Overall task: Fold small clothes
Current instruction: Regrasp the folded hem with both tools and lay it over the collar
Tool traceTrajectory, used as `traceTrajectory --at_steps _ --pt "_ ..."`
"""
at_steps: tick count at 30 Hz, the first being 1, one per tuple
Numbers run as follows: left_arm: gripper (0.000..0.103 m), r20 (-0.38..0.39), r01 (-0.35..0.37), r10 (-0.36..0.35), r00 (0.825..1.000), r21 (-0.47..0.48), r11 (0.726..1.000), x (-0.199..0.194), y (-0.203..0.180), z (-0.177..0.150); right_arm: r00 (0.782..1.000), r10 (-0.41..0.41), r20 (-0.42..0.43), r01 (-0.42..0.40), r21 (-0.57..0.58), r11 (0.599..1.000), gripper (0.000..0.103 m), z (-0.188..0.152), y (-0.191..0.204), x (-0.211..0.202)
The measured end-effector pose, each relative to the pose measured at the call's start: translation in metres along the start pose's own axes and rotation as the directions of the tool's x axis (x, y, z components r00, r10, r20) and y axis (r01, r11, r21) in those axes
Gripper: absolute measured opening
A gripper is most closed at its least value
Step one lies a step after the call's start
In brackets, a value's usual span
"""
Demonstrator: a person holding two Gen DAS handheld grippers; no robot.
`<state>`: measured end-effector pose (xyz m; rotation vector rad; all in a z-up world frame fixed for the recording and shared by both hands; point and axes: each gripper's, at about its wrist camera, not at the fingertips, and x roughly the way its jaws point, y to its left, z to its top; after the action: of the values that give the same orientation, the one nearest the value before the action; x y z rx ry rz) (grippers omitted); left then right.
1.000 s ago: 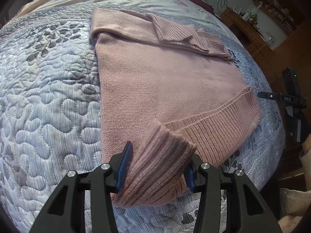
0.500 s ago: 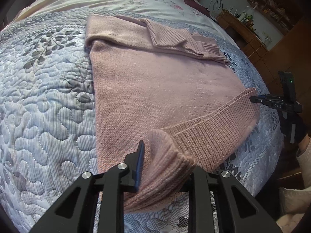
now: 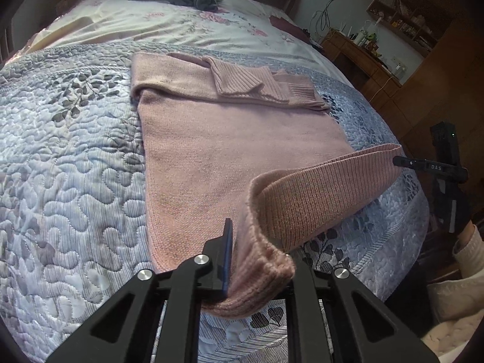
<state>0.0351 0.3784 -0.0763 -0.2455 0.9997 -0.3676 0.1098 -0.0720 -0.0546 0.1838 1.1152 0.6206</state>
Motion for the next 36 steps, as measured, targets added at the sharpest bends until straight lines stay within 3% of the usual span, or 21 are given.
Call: traceTrajectory --at_steps 5,10,16,21,25,29,34,36 --pt "0.009 0.102 0.025 -0.021 0.995 -0.033 0.999 -0.013 0.001 0.057 0.998 0.039 0.054 -0.040 0.010 0.999 0.005 0.043 0.003 -0.019" --pt "0.009 0.191 0.029 -0.019 0.981 -0.050 0.998 -0.007 0.009 0.132 0.994 0.009 0.105 -0.007 -0.026 1.000 0.005 0.106 0.010 -0.020" --pt "0.009 0.229 -0.007 0.030 0.973 -0.098 0.995 0.029 0.040 0.211 0.988 -0.060 0.142 0.060 0.003 0.998 0.005 0.184 -0.004 0.008" --pt "0.008 0.204 -0.085 0.110 0.973 -0.127 0.988 0.079 0.070 0.258 0.986 -0.112 0.127 0.105 0.060 0.993 0.005 0.239 -0.033 0.055" --pt "0.008 0.132 -0.155 0.174 0.976 -0.140 0.978 0.128 0.094 0.276 0.986 -0.146 0.079 0.136 0.118 0.984 0.005 0.261 -0.063 0.107" --pt "0.008 0.074 -0.204 0.218 0.973 -0.167 0.965 0.166 0.117 0.274 0.983 -0.180 0.021 0.174 0.160 0.972 0.005 0.262 -0.087 0.152" --pt "0.010 0.056 -0.210 0.228 0.972 -0.220 0.953 0.185 0.138 0.273 0.980 -0.200 0.001 0.196 0.186 0.963 0.006 0.260 -0.105 0.174" --pt "0.016 0.062 -0.229 0.250 0.966 -0.235 0.944 0.184 0.143 0.276 0.978 -0.207 -0.008 0.204 0.190 0.960 0.009 0.258 -0.109 0.175"
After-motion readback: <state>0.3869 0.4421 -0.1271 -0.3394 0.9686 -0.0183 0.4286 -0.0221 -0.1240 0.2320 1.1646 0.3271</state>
